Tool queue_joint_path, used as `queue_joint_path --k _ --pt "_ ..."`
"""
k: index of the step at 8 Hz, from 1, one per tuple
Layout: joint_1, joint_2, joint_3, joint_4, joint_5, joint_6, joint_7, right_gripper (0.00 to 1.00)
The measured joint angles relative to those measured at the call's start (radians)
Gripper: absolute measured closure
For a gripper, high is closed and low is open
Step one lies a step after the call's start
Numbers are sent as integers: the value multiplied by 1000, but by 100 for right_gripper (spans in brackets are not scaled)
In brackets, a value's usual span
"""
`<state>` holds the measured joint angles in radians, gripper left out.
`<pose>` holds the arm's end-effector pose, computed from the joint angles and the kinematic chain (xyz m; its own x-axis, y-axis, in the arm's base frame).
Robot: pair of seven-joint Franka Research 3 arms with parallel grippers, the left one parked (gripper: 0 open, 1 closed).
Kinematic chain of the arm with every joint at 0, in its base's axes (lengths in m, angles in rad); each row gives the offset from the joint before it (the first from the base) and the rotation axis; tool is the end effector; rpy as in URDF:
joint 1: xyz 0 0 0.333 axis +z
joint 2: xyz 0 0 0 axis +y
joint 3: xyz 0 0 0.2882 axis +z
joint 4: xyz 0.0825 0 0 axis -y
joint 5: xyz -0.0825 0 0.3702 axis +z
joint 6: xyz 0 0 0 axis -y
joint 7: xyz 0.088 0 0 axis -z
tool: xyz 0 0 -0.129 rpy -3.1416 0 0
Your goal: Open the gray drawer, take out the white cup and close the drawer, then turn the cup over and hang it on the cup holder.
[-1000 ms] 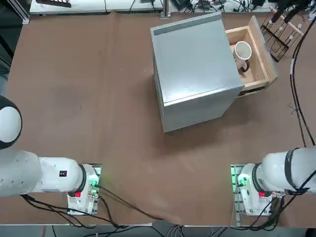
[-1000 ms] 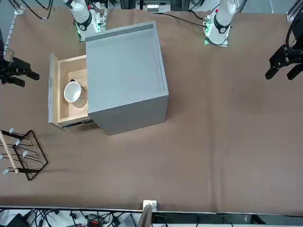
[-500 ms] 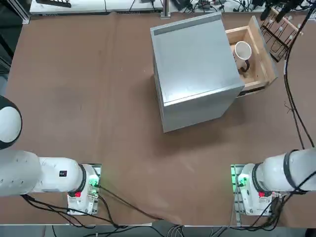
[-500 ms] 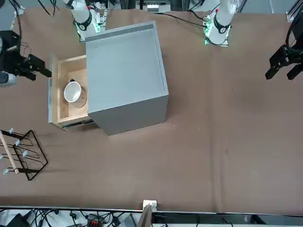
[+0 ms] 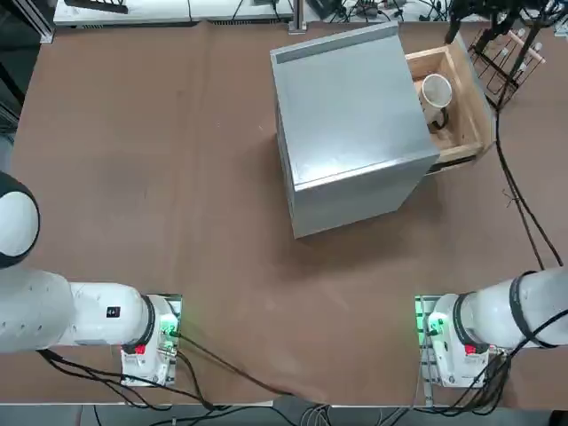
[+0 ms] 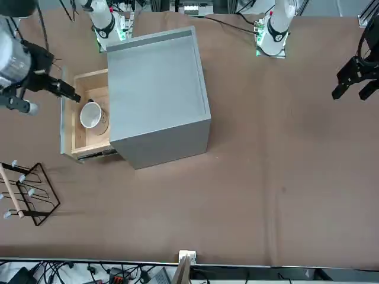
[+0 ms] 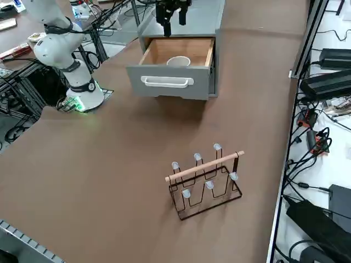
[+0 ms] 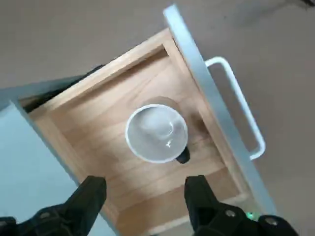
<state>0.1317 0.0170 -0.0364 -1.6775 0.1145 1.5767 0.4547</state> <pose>0.5334 0.0659 0.5183 0.9235 -0.3507 -0.1551 -0.3619 -0.9309 -0.0497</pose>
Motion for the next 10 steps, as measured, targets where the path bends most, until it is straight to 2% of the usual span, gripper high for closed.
queue_joint_path --k 2,4,7,10 --pt "36 -2 0 -61 -43 59 136 1" --pt "67 -4 1 -115 -62 133 159 4" --pt "81 -10 1 -207 -64 217 -21 9" --pt "88 -8 2 -248 -64 266 -186 11"
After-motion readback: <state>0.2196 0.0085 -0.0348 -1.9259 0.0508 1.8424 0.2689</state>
